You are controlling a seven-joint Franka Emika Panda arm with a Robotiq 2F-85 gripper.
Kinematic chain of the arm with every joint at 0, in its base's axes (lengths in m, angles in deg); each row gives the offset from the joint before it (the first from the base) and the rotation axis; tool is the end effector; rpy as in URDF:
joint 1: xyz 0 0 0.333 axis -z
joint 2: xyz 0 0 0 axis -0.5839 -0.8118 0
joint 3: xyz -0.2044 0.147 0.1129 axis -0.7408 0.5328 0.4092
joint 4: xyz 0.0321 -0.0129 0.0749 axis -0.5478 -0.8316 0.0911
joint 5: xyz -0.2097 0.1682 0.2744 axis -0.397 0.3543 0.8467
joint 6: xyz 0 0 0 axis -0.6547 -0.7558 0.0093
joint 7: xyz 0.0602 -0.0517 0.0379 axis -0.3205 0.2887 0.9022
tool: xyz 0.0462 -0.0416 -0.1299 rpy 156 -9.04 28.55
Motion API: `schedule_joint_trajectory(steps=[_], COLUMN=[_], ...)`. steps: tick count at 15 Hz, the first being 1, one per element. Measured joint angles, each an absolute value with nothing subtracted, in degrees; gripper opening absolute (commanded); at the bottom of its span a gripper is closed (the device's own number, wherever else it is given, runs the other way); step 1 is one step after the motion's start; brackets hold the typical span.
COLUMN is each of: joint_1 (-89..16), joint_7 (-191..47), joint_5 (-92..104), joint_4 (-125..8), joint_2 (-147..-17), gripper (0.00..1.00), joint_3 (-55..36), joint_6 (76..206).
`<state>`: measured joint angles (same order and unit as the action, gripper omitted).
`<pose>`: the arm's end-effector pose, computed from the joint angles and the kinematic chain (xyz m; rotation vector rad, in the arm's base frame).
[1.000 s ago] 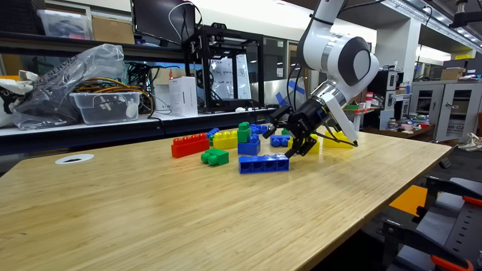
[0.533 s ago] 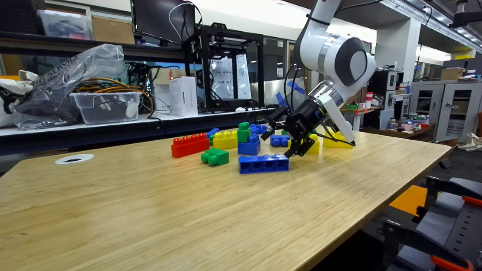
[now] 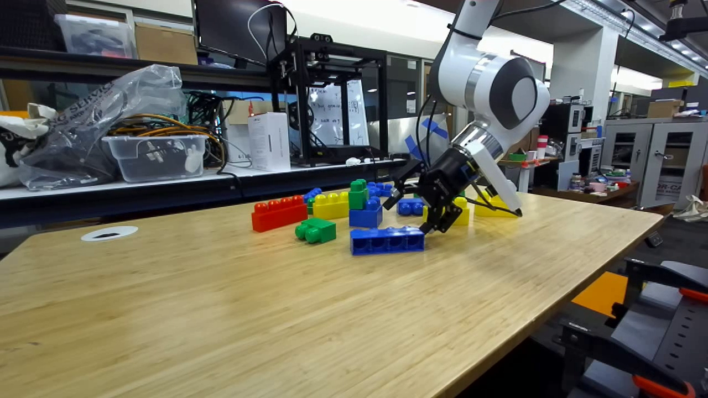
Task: Remove the blue building block from the center left of the table and put it on the blue and green one
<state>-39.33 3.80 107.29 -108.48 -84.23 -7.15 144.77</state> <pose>0.4237 0.0450 0.0860 -2.3045 0.3548 -0.2862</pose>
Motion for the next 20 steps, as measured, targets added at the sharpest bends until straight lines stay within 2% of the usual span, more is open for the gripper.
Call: schedule_joint_trajectory(steps=[10, 11, 14, 20], joint_1=[-39.5, -39.5, -39.5, -39.6], joint_7=[3.8, 3.8, 3.7, 3.6], joint_5=[107.3, 107.3, 107.3, 107.2], joint_4=[-107.6, -107.4, -106.8, -106.4], joint_2=[-85.4, -85.6, -85.5, -85.7], gripper=[0.02, 0.05, 0.00, 0.00], joint_3=[-7.2, -7.2, -7.2, -7.2], joint_6=[146.1, 146.1, 146.0, 146.2])
